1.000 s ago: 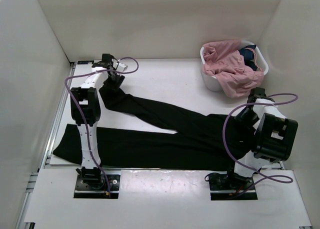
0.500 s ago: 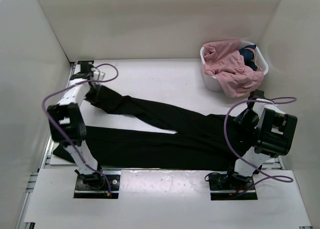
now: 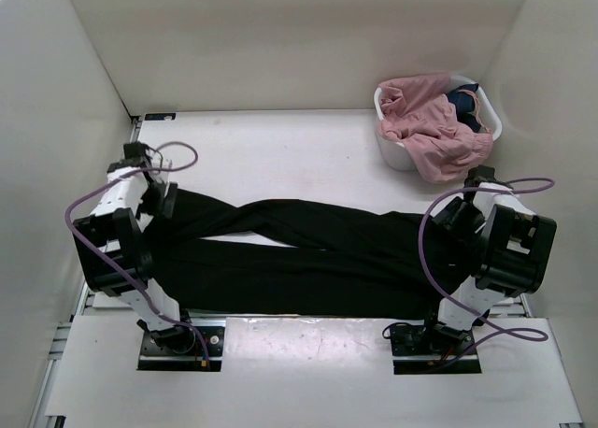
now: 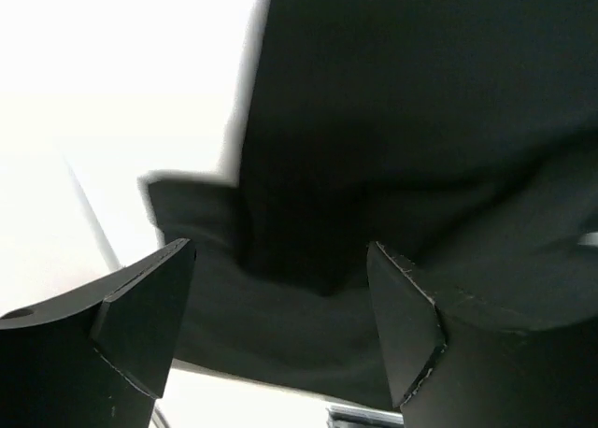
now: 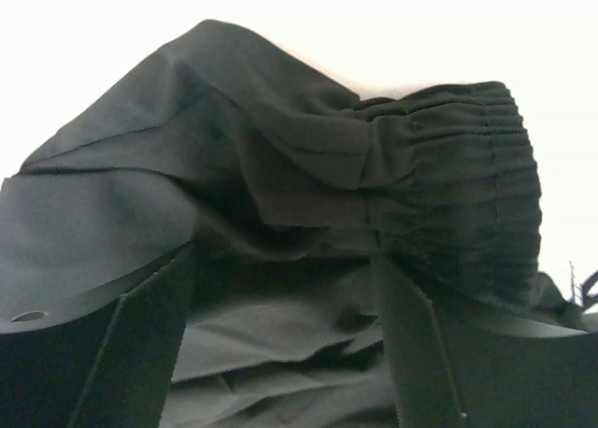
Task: Fold and stack the trousers
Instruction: Flatten the trousers out, then fold the trousers
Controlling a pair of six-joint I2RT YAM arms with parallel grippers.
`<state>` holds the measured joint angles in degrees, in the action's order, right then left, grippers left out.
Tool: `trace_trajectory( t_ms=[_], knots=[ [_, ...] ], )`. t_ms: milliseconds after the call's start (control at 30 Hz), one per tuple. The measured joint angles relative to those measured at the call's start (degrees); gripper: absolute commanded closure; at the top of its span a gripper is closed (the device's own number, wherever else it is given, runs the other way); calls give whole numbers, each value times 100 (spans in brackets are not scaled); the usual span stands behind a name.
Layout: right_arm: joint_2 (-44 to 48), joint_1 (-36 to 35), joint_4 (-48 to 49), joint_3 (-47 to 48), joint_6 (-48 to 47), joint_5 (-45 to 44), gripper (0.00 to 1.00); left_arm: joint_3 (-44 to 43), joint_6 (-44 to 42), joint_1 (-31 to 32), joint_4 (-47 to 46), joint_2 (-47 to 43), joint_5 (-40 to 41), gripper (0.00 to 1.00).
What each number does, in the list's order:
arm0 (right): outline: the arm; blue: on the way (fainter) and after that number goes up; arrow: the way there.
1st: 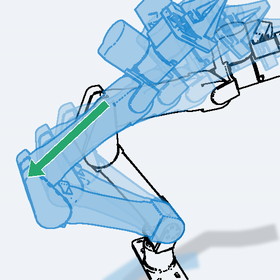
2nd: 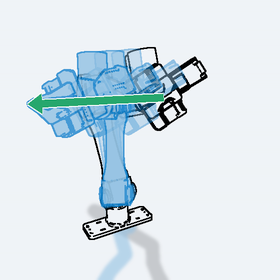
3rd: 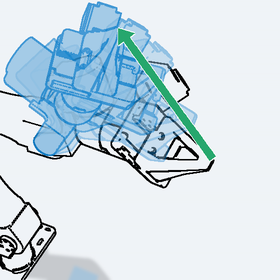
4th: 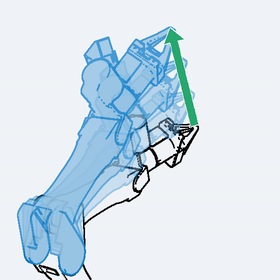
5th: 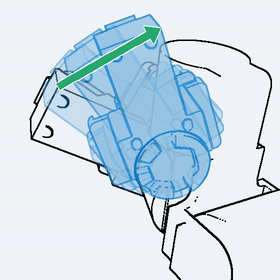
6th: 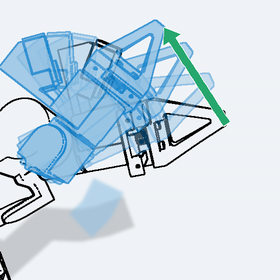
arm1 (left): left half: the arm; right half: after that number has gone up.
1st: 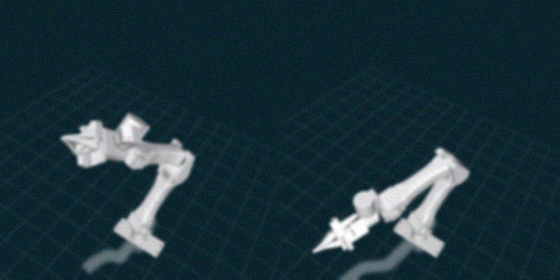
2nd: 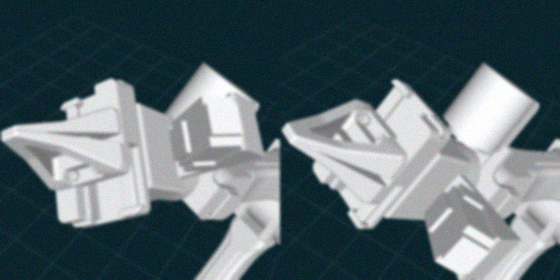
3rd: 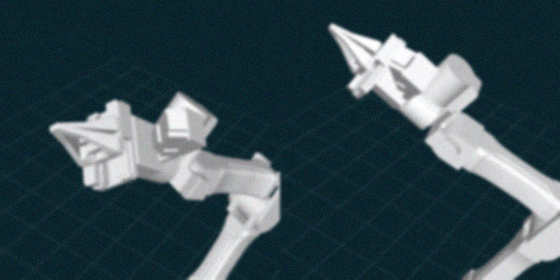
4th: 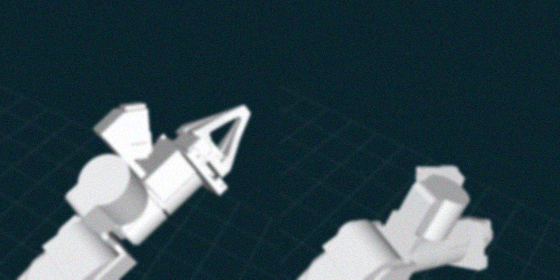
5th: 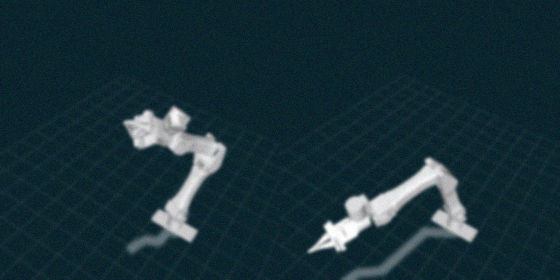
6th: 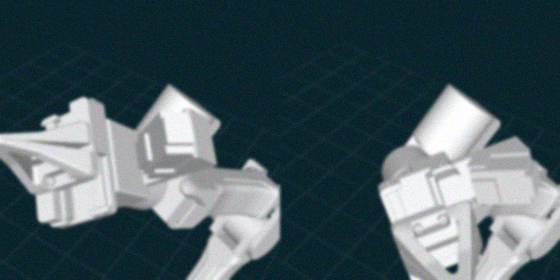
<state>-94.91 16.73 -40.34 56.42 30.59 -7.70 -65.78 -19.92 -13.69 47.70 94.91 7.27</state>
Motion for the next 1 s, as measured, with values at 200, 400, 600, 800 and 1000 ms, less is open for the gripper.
trace_trajectory(
  t_ms=[200,400,600,800,1000],
  knots=[
    [52,2,-365,590,-85,2,18,-1707,-173,-63,-260,525,-81,13],
    [-243,2,-476,1386,-52,44,18,-2605,-249,214,-474,1915,-245,8],
    [-968,2,-520,1467,72,83,18,-2741,-173,350,-431,2721,-358,2],
    [-1283,2,-525,1460,216,87,35,-2706,-61,334,-529,2776,-518,43],
    [-1325,-2,-535,1462,407,155,87,-2341,-101,389,-717,2603,-684,84]
  ],
)
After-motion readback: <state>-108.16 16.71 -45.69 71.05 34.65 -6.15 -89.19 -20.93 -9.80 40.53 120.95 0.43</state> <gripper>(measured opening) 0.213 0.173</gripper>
